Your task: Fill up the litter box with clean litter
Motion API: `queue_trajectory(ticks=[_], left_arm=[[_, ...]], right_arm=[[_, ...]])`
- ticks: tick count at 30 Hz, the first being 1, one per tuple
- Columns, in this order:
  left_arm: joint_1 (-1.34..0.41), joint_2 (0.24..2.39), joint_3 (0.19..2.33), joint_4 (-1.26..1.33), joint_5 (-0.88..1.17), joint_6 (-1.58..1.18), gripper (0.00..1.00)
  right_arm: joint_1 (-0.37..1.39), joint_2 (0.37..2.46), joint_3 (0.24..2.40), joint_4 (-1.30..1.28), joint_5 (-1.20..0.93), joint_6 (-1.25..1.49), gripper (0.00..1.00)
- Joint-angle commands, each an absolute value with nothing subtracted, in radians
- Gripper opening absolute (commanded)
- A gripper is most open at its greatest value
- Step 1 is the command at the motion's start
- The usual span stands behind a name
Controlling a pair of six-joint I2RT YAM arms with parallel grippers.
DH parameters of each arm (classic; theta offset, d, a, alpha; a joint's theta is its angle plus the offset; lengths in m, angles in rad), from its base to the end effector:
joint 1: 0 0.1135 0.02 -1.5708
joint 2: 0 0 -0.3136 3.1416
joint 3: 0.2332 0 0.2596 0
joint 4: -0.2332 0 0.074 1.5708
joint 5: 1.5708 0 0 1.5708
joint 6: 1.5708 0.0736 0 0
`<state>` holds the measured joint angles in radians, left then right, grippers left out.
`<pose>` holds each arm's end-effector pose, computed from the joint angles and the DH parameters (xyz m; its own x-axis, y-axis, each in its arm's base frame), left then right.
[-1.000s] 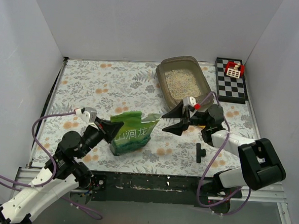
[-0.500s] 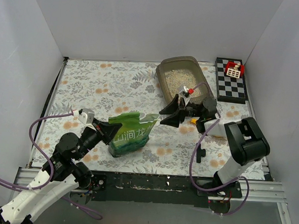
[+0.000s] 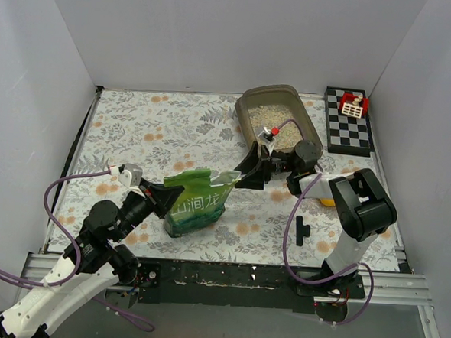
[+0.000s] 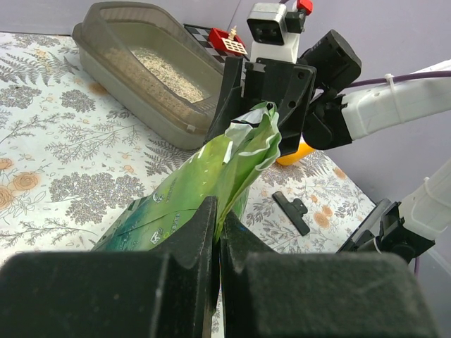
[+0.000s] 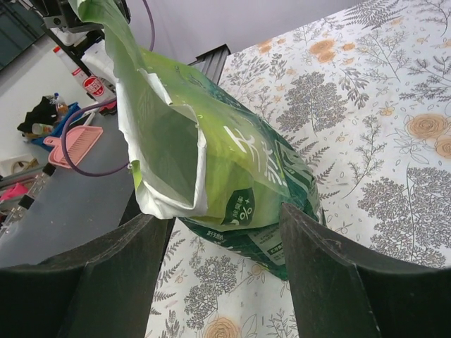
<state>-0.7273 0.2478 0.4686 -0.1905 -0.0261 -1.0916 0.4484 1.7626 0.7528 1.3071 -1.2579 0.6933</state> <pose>0.0736 -0.0629 0.3087 -0.5620 -0.6873 -0.4602 0.3175 0.3344 -0.8873 0.2917 0.2180 0.2677 -0.4061 0.0229 -0.9135 -0.9019 -0.1711 0.3967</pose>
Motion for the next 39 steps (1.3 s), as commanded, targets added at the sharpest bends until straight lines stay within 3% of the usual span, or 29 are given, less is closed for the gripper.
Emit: queue_trajectory(ticks=[1,20,22,24,27,28,35,37,39], left_arm=[[-0.719,0.241,0.485,-0.121,-0.015,-1.085,0.0],[-0.719,0.278,0.474,-0.091,-0.009,-1.057,0.0],[-0.721,0.276,0.472,-0.092,-0.009,-1.057,0.0],[-0.719,0.275,0.474,-0.095,-0.008,-1.057,0.0],[-0.721,0.268,0.476,-0.1,-0.012,-1.057,0.0],[-0.719,0.267,0.477,-0.101,-0.014,-1.057,0.0],[-0.719,0.382,0.541,-0.101,0.148,-1.037,0.0],[-0.719,0.457,0.587,-0.089,0.222,-1.026,0.0],[-0.719,0.517,0.626,-0.065,0.28,-1.013,0.0]], right_arm=[[0.449,1.747,0.81,1.83,-1.295,0.687,0.72],[0.529,1.776,0.862,1.832,-1.31,0.683,0.69],[0.54,1.786,0.861,1.836,-1.301,0.683,0.61],[0.551,1.796,0.87,1.838,-1.305,0.692,0.47],[0.557,1.81,0.884,1.842,-1.312,0.712,0.1],[0.557,1.812,0.884,1.844,-1.312,0.715,0.02],[0.529,1.645,0.809,1.768,-1.276,0.671,0.01],[0.52,1.532,0.778,1.598,-1.27,0.536,0.01],[0.514,1.386,0.769,1.188,-1.223,0.272,0.01]])
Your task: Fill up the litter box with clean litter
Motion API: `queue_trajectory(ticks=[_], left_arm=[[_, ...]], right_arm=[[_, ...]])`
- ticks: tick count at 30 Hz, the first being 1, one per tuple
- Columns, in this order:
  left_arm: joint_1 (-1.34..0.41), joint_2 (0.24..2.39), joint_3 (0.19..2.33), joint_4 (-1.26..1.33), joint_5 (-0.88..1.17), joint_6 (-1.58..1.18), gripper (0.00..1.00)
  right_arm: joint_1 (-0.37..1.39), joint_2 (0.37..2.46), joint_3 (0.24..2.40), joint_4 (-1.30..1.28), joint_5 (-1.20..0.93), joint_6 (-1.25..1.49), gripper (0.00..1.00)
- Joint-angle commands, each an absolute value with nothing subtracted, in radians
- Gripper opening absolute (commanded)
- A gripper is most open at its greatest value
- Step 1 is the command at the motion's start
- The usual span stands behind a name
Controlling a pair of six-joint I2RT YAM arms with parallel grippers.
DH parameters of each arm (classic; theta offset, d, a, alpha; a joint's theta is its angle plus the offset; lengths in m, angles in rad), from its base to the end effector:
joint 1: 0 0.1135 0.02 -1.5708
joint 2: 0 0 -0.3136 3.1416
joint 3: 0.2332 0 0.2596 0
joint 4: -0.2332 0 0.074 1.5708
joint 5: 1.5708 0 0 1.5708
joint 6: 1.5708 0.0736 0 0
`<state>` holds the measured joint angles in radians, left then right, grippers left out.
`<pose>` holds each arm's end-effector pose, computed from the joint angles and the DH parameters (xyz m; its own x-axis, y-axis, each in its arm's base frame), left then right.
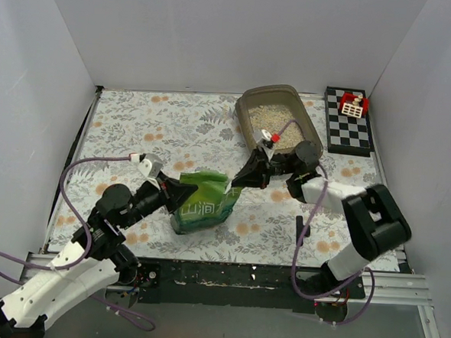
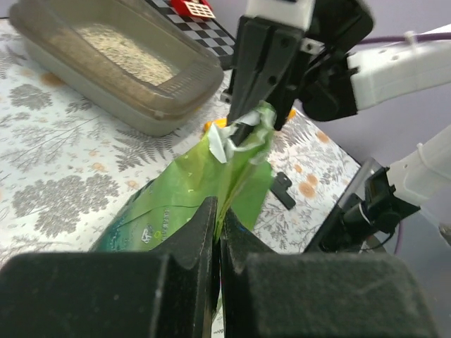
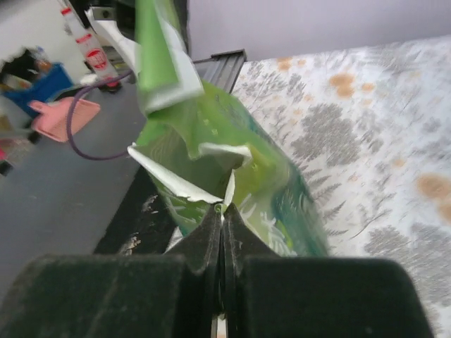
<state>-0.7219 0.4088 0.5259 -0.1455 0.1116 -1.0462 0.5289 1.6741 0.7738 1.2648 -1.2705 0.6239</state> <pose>0.0870 -0.0875 0.3231 -0.6514 -0.5725 -0.4979 0.3523 0.3530 -0.8668 0.2630 0.2352 0.2990 -0.2876 0.0321 -0.9572 -0.9263 -0.2633 0.2695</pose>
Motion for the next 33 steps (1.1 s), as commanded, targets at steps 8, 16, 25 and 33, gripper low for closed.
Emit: queue_trajectory(ticks=[8,16,25,33], left_arm=[[-0.719,0.724,0.641,0.167,0.446,-0.934,0.0],[-0.719,0.7,0.434,0.425,0.463,-0.957,0.19],[-0.721,0.727,0.338,0.578,0.603,-1.068,0.54],[-0.719,0.894,0.391,0.638,0.687,-1.058,0.57]], right_arm=[[0.517,1.045,0.806,0.189,-0.996,-0.163,0.01],[0.518,0.789,0.566,0.025,-0.758,-0.052,0.01],[0.517,0.604,0.566,-0.208,-0.621,-0.008,0.01],[0.517,0.558,0.568,-0.241,-0.612,-0.008,0.01]])
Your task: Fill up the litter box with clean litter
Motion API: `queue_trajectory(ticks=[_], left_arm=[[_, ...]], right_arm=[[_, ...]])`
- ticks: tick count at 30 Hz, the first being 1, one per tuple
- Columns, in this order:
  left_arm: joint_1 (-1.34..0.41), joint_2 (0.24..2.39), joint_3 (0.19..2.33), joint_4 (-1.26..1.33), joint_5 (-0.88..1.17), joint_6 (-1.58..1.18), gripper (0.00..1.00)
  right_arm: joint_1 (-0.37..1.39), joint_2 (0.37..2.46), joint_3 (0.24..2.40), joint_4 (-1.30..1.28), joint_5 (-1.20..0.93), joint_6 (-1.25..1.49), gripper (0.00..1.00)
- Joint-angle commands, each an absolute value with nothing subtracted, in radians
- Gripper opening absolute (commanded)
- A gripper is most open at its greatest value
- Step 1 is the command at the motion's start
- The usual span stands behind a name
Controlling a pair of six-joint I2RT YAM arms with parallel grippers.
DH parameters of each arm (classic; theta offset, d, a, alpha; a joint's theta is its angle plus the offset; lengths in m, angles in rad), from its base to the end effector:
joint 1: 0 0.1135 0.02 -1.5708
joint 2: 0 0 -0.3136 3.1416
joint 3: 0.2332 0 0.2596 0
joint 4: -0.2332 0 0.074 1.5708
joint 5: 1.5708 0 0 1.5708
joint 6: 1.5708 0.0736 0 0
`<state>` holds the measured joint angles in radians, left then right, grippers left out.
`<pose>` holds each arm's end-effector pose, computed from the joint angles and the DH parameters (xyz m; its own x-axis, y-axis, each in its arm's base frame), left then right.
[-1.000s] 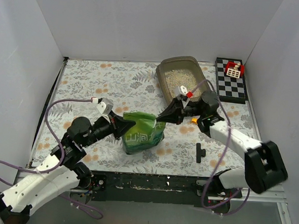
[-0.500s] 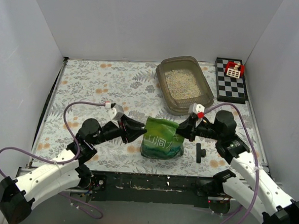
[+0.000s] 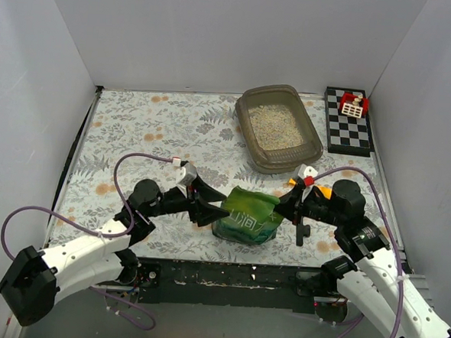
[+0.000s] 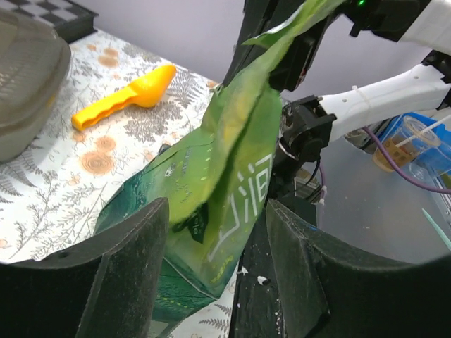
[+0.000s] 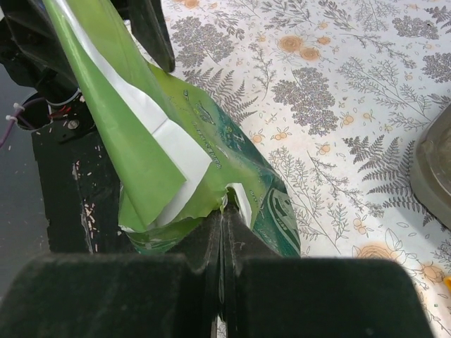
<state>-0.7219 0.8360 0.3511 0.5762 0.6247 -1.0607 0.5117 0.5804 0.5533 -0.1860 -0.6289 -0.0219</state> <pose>0.1174 -0.1607 0.2937 -0.8158 -0.2248 -0.5328 0.5349 0.0568 -0.8430 0.1029 0.1075 0.3104 -0.1647 -0.1128 -0.9799 -0.9011 0.4212 0.1030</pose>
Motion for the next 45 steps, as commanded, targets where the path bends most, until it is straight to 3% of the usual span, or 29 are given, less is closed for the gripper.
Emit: queue_trajectory(ticks=[1,33,42,43,45], left_arm=[[-0.721,0.909,0.396,0.646,0.689,-1.049,0.57],[-0.761,1.175,0.549,0.696,0.877,-0.937,0.57],[-0.776,1.227,0.554,0.681,0.876,-0.919,0.5],[-0.778,1.229,0.555,0.684,0.873,-0.916,0.46],[-0.778,1.236,0.563,0.675,0.871,-0.911,0.29]], right_arm=[[0.517,0.554,0.565,-0.241,-0.617,-0.008,0.01],[0.517,0.508,0.462,-0.198,-0.643,0.063,0.01],[0.517,0.509,0.465,-0.199,-0.632,0.066,0.01],[0.518,0.509,0.466,-0.201,-0.635,0.066,0.01],[0.517,0.511,0.466,-0.206,-0.634,0.064,0.01]])
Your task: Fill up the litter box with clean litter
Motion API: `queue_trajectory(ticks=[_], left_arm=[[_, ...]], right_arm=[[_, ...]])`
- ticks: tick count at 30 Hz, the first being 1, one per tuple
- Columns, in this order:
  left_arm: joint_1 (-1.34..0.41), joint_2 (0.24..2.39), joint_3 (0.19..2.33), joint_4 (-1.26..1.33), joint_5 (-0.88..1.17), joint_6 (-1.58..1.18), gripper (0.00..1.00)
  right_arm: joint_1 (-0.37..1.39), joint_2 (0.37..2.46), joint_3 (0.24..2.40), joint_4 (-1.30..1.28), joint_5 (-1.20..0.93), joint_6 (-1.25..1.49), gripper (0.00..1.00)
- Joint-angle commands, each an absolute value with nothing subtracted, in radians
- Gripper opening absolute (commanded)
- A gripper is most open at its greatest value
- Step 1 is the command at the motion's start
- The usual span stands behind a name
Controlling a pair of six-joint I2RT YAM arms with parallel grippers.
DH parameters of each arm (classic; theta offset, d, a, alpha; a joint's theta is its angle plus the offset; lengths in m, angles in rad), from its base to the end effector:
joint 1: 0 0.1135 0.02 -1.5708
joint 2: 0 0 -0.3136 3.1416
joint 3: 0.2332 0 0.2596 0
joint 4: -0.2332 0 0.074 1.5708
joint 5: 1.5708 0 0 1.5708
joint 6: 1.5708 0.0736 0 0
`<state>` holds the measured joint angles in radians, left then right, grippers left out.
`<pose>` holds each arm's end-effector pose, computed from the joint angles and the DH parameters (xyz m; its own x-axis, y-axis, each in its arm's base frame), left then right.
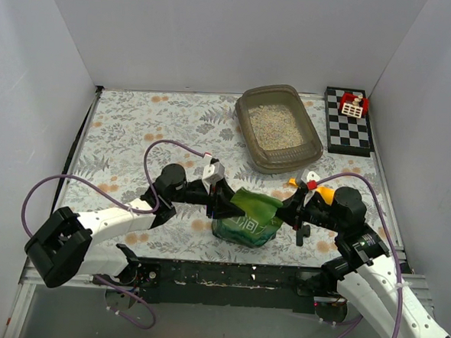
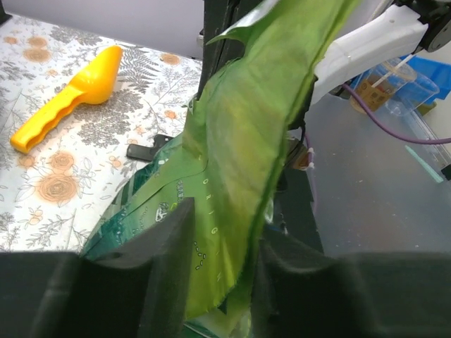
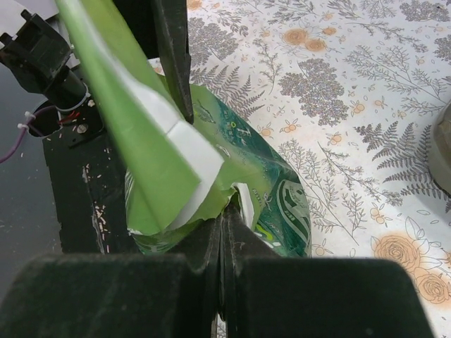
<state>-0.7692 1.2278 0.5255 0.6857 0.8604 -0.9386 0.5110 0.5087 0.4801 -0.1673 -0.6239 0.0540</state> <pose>0.1538 -0.2265 0.2894 -0.8123 0.0542 -0.5807 0.5802 -0.0254 -0.8141 0.0936 0.1018 0.2930 -0.2179 -0.0720 -0.9733 -0.8863 0.4322 0.1665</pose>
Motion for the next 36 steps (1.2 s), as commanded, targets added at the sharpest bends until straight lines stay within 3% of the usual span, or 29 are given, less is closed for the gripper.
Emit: queue_trajectory(ticks=[1,2,3,14,25,31,34,36], left_arm=[[-0.778,1.239,0.569,0.667,0.868,-0.907,0.16],[-0.779,1.239,0.574,0.661,0.858,-0.904,0.05],[-0.779,1.235,0.577,0.661,0.844,-0.904,0.0],[-0.746,1.065,0.684,0.408,0.802,-0.799,0.0],[-0.597,0.766,0.563,0.223,0.716,-0.747,0.0],[-0.571,0.729,0.493,0.241,0.749,-0.793,0.0],[-0.571,0.721,0.466,0.284,0.755,-0.821,0.0],[-0.571,0.724,0.465,0.284,0.764,-0.827,0.0]], right_arm=[[0.517,0.509,0.466,-0.21,-0.635,0.063,0.01],[0.517,0.508,0.465,-0.215,-0.634,0.061,0.01],[0.517,0.505,0.463,-0.219,-0.634,0.063,0.01],[0.517,0.475,0.457,-0.155,-0.658,0.123,0.01],[0.518,0.534,0.423,-0.011,-0.703,0.216,0.01],[0.52,0.551,0.397,0.072,-0.782,0.207,0.02],[0.52,0.502,0.37,0.094,-0.817,0.166,0.34],[0.522,0.454,0.359,0.086,-0.816,0.115,0.49]])
